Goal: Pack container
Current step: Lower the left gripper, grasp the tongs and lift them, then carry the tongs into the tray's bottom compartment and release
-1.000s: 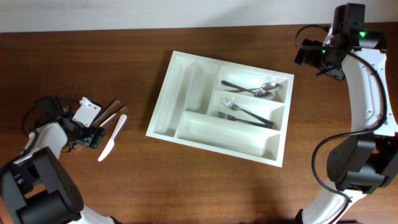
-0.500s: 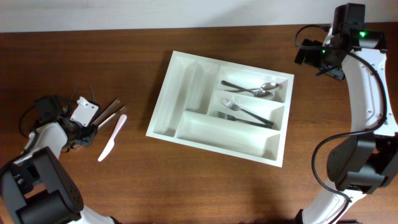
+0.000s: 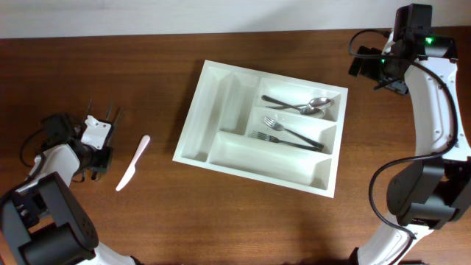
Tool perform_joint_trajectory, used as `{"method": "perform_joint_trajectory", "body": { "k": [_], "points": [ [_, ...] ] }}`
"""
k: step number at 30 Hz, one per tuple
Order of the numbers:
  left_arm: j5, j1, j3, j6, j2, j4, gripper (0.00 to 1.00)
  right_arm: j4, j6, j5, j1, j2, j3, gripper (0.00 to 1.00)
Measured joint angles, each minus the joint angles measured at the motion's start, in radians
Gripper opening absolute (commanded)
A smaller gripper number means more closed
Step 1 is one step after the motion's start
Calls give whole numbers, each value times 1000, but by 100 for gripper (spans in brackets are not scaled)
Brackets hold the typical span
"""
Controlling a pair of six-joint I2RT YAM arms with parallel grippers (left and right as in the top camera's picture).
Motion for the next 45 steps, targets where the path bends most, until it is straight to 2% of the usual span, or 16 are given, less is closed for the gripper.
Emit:
{"method": "perform_joint_trajectory", "body": {
  "k": [7,15,21,29,33,36,45],
  "points": [
    [62,0,2,-16,0,-26,2,0,0,0,0,0,0,99],
    [224,0,6,-81,2,-40,2,0,0,0,0,0,0,99],
    [322,-4,87,-118,2,-92,2,0,0,0,0,0,0,99],
    [345,-51,211,-118,-54,-185,2,0,0,0,0,0,0,99],
    [348,-147,262,-62,-115,-225,2,0,0,0,0,0,0,99],
    [333,-268,288,-9,-154,-232,2,0,1,0,0,0,0,99],
    [143,-676,303,90,-172,-237,2,0,1,0,0,0,0,99]
  ]
}}
